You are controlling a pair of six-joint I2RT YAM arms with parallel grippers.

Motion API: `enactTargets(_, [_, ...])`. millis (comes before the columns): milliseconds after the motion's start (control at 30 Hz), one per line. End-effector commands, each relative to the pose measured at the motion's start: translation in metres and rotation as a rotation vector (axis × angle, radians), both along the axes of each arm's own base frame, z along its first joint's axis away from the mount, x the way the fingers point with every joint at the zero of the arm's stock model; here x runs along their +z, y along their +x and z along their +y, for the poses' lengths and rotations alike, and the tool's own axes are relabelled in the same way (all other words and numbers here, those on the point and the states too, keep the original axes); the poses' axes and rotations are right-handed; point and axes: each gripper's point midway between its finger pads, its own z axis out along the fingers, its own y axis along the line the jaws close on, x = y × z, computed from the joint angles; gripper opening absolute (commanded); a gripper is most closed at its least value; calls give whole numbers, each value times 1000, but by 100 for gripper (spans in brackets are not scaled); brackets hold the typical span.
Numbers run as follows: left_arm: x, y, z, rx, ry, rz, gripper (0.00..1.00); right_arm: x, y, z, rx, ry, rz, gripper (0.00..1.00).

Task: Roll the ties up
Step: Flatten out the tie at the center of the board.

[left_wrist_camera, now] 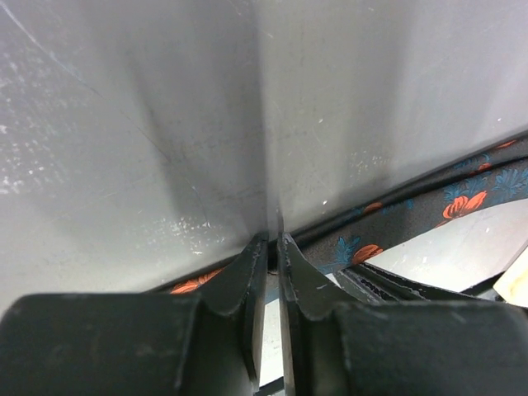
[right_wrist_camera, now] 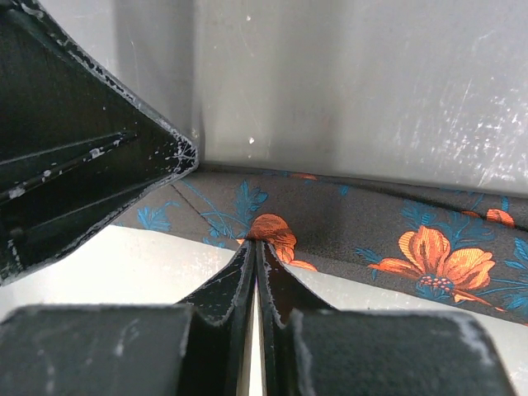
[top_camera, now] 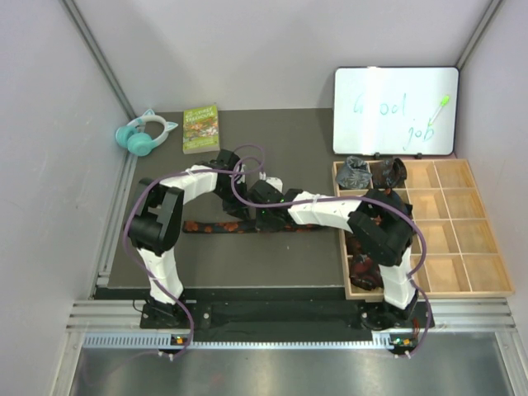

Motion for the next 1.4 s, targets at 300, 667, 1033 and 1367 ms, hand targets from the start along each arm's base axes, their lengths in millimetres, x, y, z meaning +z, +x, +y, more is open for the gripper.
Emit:
enactTargets(300, [48, 37, 33, 80, 149, -154, 61, 80, -22, 29, 141, 201, -60, 16])
enactTargets(667, [79, -1, 209, 690, 330, -261, 61, 106, -31, -4, 126, 262, -104, 26])
enactTargets(1033, [75, -27, 223, 847, 125, -436, 45, 96, -47, -38, 121, 255, -100, 26])
enactTargets(1367, [48, -32, 205, 788, 45, -404, 46, 89, -53, -46, 118, 253, -95, 27])
